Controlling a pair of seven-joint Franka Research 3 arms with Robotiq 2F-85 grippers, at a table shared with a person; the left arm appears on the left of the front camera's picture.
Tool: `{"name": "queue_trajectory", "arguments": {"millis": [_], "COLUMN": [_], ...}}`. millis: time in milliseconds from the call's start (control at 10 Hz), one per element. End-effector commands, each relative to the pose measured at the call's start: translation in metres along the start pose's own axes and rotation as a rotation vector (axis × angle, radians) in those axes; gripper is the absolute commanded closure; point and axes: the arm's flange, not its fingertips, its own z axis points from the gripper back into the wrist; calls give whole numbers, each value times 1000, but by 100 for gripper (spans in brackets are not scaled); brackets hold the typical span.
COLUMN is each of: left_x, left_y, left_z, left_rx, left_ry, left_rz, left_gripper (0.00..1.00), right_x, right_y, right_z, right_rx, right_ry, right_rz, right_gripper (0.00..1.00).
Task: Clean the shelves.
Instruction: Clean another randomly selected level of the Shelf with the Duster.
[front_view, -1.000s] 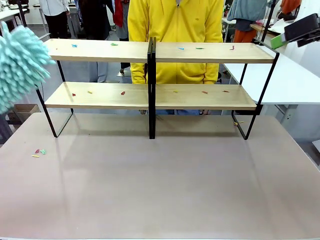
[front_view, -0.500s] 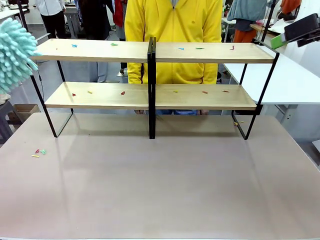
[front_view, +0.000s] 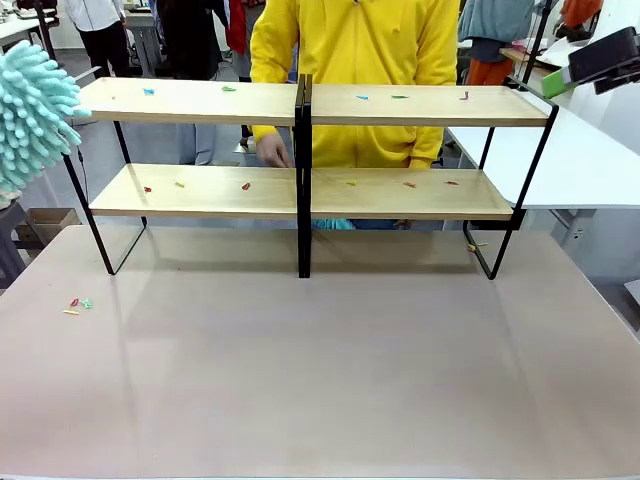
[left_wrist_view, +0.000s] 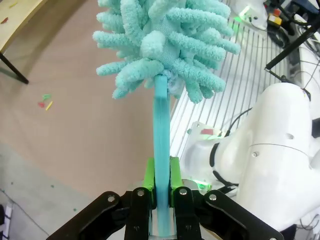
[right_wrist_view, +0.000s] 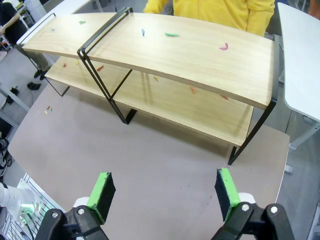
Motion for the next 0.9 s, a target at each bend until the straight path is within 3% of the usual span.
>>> {"name": "queue_trajectory", "arguments": {"millis": [0, 200, 300, 400, 500, 600, 700, 800], "left_x": [3, 0, 20, 58, 93, 130, 169, 177], "left_y": [1, 0, -1, -9, -17, -23, -19, -15], "left_z": [0, 0, -1, -7, -18, -34, -49, -45], "left_rx": [8, 0, -20, -71, -87, -104, -75, -112], "left_ry": [-18, 1, 52, 123, 192, 240, 298, 280], "left_rz": [-25, -1, -69, -197, -247, -270, -209, -217], "left_gripper": [87, 87, 87, 87, 87, 87, 87, 87], "right_x": [0, 0, 0, 0, 0, 0, 0, 0], "right_y": [-1, -1, -1, -1, -1, -1, -1, -1], "right_z": [0, 0, 0, 0, 0, 0, 0, 0], "right_rx": [5, 5, 5, 5, 5, 5, 5, 5], "right_ry": [-2, -2, -2, -2, -2, -2, -2, -2], "right_rz": [-4, -4, -4, -4, -4, -4, -4, -4], "right_gripper": [0, 0, 0, 0, 0, 0, 0, 0]}}
